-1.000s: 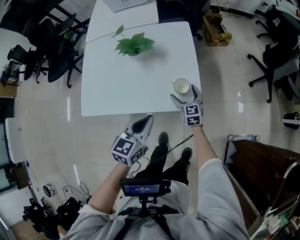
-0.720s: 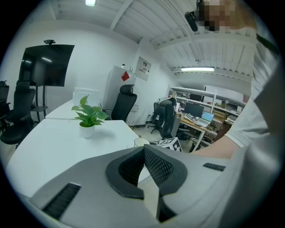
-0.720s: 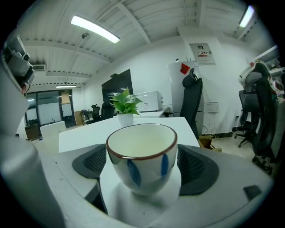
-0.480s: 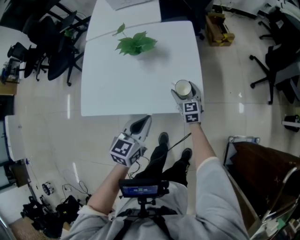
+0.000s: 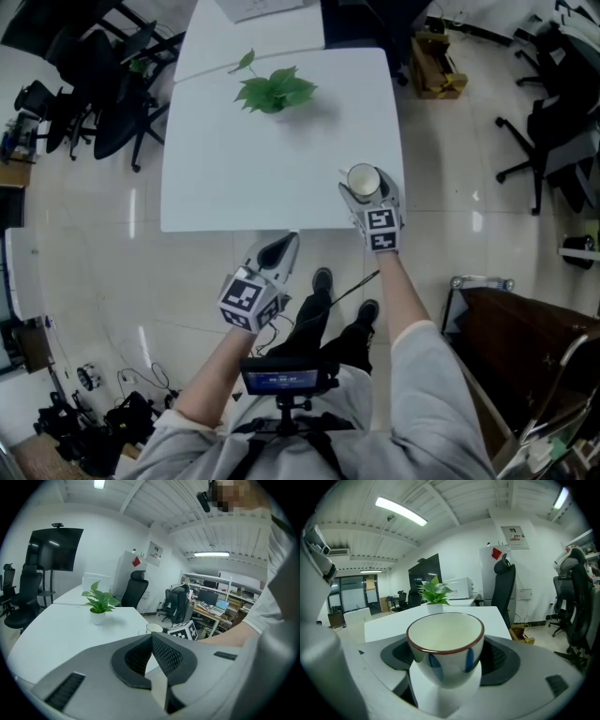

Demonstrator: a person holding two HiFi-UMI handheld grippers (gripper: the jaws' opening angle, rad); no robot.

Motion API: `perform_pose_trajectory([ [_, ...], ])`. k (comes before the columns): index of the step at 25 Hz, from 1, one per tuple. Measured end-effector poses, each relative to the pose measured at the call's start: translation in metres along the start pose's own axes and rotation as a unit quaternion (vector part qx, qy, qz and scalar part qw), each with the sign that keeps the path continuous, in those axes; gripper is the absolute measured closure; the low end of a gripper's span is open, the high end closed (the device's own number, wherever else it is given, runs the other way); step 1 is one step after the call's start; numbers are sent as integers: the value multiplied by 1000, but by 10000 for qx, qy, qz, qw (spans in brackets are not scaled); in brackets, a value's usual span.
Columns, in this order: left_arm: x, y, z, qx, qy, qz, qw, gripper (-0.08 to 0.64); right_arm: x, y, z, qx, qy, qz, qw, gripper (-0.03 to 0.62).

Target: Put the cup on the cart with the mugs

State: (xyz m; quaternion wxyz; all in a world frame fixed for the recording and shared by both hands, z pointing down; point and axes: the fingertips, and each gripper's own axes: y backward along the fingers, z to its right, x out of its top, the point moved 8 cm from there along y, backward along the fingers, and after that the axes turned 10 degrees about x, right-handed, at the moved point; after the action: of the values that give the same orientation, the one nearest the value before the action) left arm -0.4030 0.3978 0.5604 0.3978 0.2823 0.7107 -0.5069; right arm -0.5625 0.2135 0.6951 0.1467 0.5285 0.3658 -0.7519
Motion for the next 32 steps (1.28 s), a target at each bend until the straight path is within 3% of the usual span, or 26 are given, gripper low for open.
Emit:
perform_pose_trajectory([
  [6,2,4,-1,171,129,180,9996,558,54,27,-22,417,195,110,9989,181],
  [13,21,22,12,73,162,486,9987,558,129,94,-66,804,532,253,9950,179],
  [18,30,34,17,58,128,795,9967,558,141,139,-92,881,652,204,9938,181],
  [26,49,50,36,-226,-470,1031,9933,558,132,188,-110,576,627,347,9958,181],
  [32,60,40,55,-920,-893,1085,9858,558,119,221,-105,-98,295,487,9983,181],
])
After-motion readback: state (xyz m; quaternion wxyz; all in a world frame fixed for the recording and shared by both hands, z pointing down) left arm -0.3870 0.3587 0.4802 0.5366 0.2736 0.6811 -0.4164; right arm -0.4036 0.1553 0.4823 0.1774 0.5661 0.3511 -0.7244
